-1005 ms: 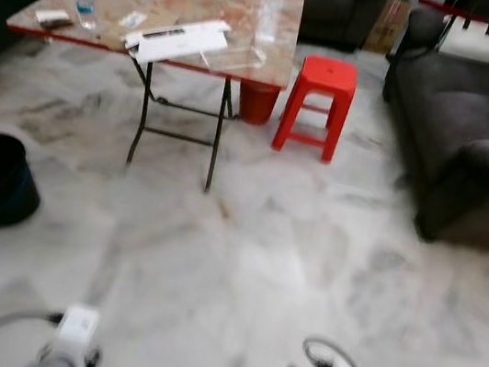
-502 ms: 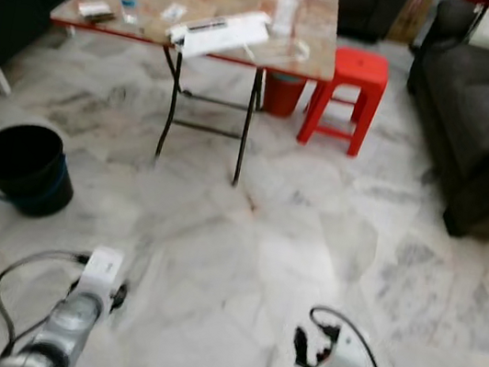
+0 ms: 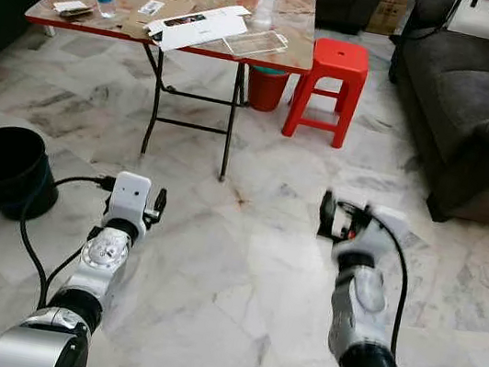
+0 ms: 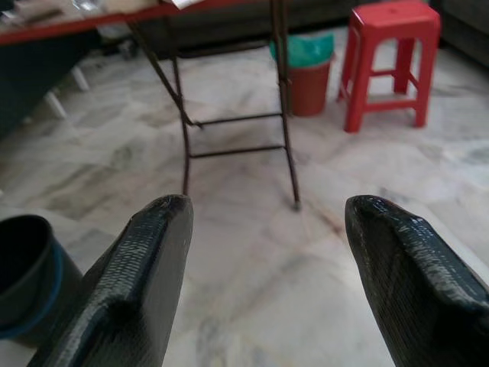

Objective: Picking trash to rubbish bin

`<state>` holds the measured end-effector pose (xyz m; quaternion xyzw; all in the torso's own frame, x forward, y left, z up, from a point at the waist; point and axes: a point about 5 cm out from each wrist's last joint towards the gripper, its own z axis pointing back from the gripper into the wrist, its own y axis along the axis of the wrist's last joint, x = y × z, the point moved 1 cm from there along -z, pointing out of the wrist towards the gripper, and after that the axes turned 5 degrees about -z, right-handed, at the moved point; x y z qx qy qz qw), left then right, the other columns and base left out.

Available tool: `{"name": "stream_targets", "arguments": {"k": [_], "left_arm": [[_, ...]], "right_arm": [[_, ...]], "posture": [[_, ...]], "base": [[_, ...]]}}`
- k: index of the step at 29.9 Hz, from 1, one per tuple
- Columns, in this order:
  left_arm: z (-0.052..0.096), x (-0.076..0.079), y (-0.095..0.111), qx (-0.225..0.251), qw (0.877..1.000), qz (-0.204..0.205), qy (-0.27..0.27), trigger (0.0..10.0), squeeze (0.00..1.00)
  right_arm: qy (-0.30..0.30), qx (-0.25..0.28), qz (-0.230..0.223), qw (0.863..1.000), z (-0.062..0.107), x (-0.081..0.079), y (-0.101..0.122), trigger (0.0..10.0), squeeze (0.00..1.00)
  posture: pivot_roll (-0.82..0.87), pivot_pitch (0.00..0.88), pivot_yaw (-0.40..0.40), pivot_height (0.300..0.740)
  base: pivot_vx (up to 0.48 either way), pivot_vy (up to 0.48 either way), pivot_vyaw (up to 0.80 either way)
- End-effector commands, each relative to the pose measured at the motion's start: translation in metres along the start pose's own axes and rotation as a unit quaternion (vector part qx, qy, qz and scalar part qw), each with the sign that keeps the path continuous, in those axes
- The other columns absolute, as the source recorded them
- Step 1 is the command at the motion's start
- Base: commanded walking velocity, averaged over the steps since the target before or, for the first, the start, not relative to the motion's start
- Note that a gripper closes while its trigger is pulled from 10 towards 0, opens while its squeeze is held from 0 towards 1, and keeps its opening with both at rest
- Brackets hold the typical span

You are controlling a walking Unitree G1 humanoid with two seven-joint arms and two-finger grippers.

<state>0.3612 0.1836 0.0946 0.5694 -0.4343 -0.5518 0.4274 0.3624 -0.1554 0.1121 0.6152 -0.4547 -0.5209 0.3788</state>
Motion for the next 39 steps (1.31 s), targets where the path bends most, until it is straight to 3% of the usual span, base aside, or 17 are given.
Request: {"name": "stream_targets", "arguments": {"k": [1,11,39], "left_arm": [[-0.007,0.001,0.015,0.028,0.999,0.010,0.012,10.0,0.00],[-0.008,0.023,0.027,0.062,0.998,0.013,-0.027,10.0,0.00],[-0.016,0.029,0.049,0.101,0.994,0.023,-0.046,10.0,0.00]], "right_arm": [[0.022,0.006,0.012,1.000,-0.004,-0.012,0.003,10.0,0.00],[0.034,0.019,-0.004,0.999,-0.001,-0.025,0.004,10.0,0.00],[0.054,0.022,-0.019,0.998,0.002,-0.042,0.004,10.0,0.00]], "posture": [[0.14,0.108,-0.012,0.740],[0.13,0.092,-0.010,0.740],[0.15,0.054,-0.013,0.740]], "base": [[0.368,0.000,0.00],[0.432,0.000,0.00],[0.480,0.000,0.00]]}}
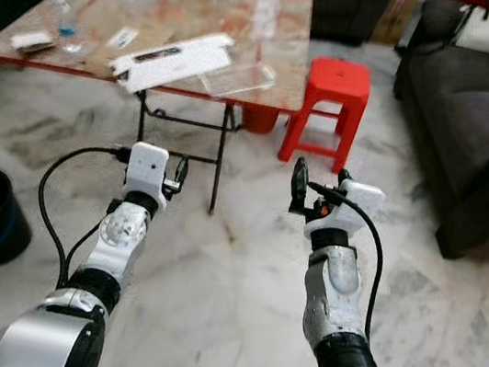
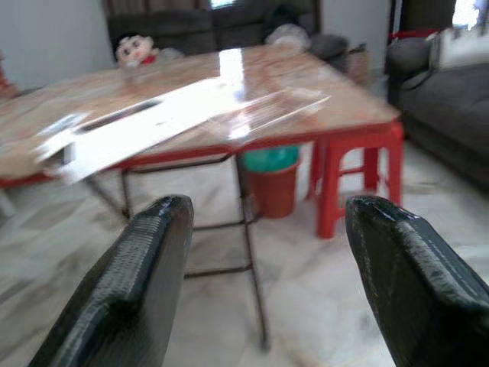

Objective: Picking trash to rubbish bin

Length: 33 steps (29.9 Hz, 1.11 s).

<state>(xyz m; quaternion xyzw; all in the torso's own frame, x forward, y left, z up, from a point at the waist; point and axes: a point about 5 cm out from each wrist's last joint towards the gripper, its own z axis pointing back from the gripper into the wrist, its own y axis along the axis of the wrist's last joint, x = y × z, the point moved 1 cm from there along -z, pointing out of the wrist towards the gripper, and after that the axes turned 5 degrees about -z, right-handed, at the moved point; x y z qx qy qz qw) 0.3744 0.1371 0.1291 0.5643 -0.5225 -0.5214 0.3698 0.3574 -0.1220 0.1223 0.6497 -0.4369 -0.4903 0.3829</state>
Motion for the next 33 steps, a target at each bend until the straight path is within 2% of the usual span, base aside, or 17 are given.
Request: {"name": "stream_targets", "arguments": {"k": [1,33], "left_arm": [[-0.0025,-0.0068,0.0045,0.009,1.000,-0.010,0.001,10.0,0.00],[-0.0067,-0.0091,0.0122,0.022,1.000,-0.008,0.004,10.0,0.00]], "right_arm": [[0.010,0.006,-0.006,1.000,-0.0023,-0.0077,0.0027,10.0,0.00],[0.009,0.002,-0.013,1.000,-0.0013,-0.0083,0.0028,10.0,0.00]], "posture": [[0.15,0.054,-0.013,0.740],[0.15,0.107,-0.014,0.740]], "base": [[0.480,0.000,0.00],[0.480,0.000,0.00]]}}
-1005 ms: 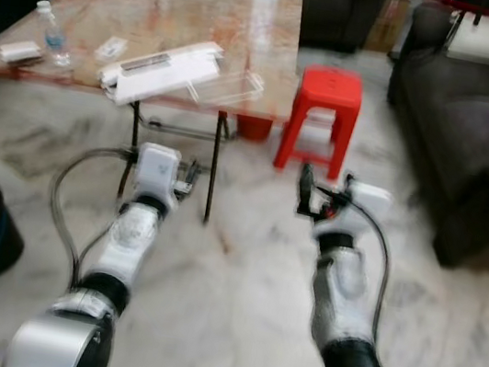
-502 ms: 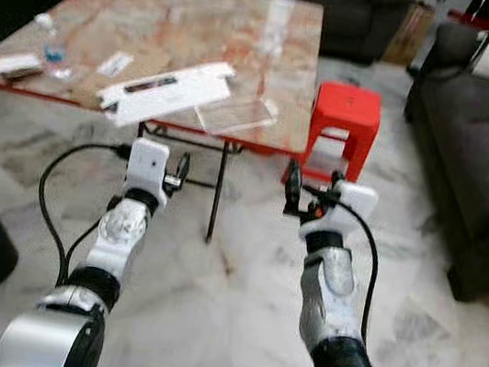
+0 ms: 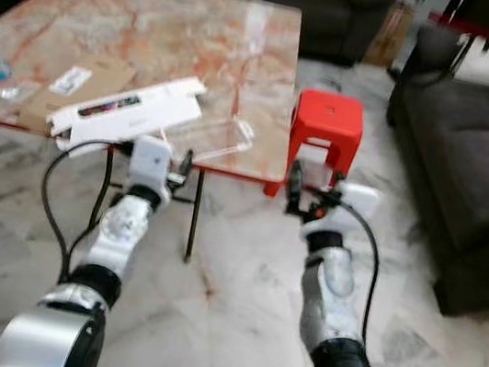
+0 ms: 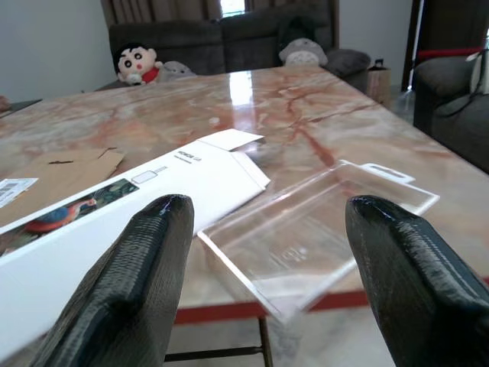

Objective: Picking trash to rubbish bin

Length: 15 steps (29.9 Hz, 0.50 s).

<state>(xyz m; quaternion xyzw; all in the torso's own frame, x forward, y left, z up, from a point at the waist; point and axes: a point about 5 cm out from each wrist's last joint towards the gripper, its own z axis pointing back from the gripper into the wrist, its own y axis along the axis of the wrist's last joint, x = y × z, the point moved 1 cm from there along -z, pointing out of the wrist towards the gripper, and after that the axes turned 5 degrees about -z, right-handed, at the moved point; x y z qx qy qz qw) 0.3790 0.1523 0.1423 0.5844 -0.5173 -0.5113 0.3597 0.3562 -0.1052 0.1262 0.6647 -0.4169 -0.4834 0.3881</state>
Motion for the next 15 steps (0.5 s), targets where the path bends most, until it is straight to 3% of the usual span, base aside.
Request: {"name": "stream_targets", "arguments": {"k": [1,15], "left_arm": [[-0.0017,0.0088,0.0034,0.007,1.000,0.007,-0.009,10.0,0.00],[-0.0030,0.0113,0.0062,0.012,1.000,0.009,-0.011,10.0,0.00]], "right_arm": [[-0.013,0.007,0.002,1.000,0.0000,0.0088,0.0047,10.0,0.00],[-0.014,0.007,-0.002,1.000,-0.0008,0.0083,0.0054,10.0,0.00]], "posture": [[0.15,0.107,-0.014,0.740],[0.15,0.122,-0.015,0.740]], "base": [[0.480,0.000,0.00],[0.480,0.000,0.00]]}}
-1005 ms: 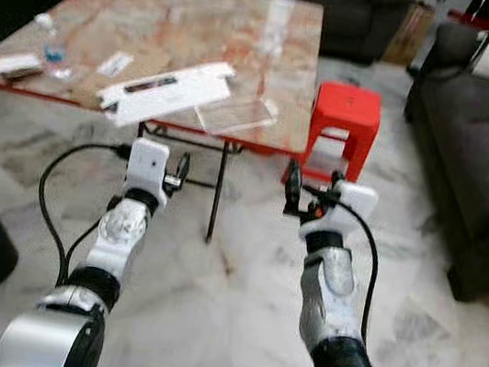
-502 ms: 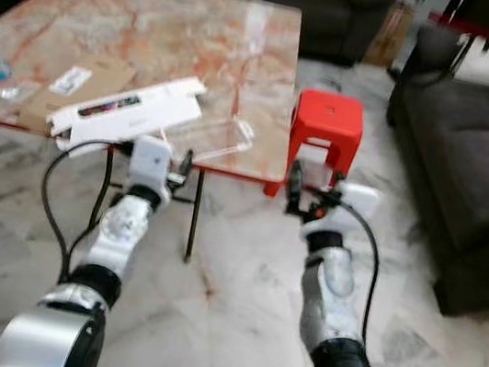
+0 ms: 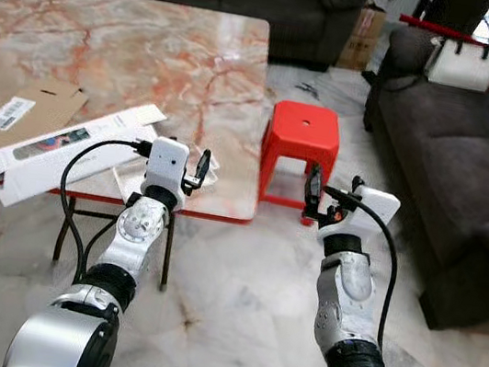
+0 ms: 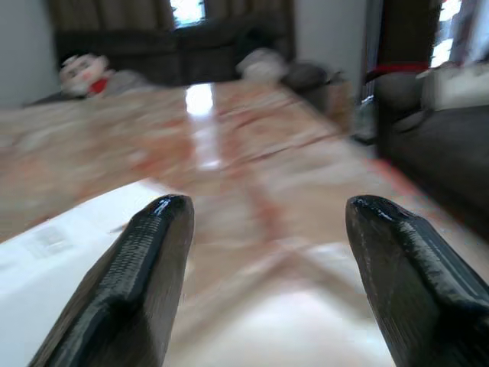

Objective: Picking trash to rubbish bin

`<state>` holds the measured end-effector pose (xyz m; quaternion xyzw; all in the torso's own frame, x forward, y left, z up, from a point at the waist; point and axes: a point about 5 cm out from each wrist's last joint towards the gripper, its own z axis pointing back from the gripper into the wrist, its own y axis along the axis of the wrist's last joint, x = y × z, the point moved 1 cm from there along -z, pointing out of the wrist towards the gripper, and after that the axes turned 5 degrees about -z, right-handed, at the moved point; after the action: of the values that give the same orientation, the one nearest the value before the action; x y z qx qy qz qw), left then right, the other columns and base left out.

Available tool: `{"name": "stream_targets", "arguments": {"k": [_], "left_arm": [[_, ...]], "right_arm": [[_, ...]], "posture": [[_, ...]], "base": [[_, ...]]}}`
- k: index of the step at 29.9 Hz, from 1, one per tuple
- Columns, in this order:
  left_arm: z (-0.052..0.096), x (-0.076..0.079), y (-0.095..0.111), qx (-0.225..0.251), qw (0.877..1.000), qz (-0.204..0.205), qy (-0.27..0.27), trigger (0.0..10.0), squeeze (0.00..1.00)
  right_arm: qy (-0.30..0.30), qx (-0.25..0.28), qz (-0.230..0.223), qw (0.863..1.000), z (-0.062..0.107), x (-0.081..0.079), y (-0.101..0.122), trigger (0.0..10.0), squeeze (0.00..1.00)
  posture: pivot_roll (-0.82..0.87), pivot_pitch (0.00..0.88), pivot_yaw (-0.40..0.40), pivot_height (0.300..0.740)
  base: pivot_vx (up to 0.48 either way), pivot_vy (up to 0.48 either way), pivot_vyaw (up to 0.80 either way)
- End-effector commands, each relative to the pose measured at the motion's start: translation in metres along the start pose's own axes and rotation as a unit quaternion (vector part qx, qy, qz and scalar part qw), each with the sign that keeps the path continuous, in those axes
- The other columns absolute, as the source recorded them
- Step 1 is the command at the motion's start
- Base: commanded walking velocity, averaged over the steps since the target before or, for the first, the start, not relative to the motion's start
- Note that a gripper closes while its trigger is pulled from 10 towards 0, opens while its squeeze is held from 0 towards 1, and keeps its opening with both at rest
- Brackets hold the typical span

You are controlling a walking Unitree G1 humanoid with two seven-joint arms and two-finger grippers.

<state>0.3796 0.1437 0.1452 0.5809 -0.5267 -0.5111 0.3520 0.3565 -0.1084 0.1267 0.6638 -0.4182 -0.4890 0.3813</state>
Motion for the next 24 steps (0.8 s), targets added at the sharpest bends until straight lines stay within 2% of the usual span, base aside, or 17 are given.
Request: {"name": "stream_targets", "arguments": {"k": [1,7,18,24], "left_arm": [[-0.001,0.004,0.002,0.005,1.000,0.006,-0.002,10.0,0.00],[-0.002,0.005,0.005,0.014,1.000,0.008,-0.005,10.0,0.00],[-0.001,0.013,0.010,0.030,0.998,0.010,-0.049,10.0,0.00],[-0.002,0.016,0.012,0.032,0.995,-0.009,-0.090,10.0,0.00]], "right_arm": [[-0.007,0.004,0.002,1.000,-0.001,0.005,0.004,10.0,0.00],[-0.007,0.005,0.000,1.000,-0.001,0.005,0.004,10.0,0.00],[-0.005,0.002,-0.001,1.000,-0.001,0.002,0.002,10.0,0.00],[-0.003,0.001,-0.003,1.000,-0.001,0.001,0.001,10.0,0.00]], "posture": [[0.15,0.123,-0.015,0.740],[0.15,0.126,-0.015,0.740],[0.15,0.128,-0.016,0.740],[0.16,0.132,-0.013,0.740]], "base": [[0.480,0.000,0.00],[0.480,0.000,0.00],[0.000,0.000,0.00],[0.000,0.000,0.00]]}}
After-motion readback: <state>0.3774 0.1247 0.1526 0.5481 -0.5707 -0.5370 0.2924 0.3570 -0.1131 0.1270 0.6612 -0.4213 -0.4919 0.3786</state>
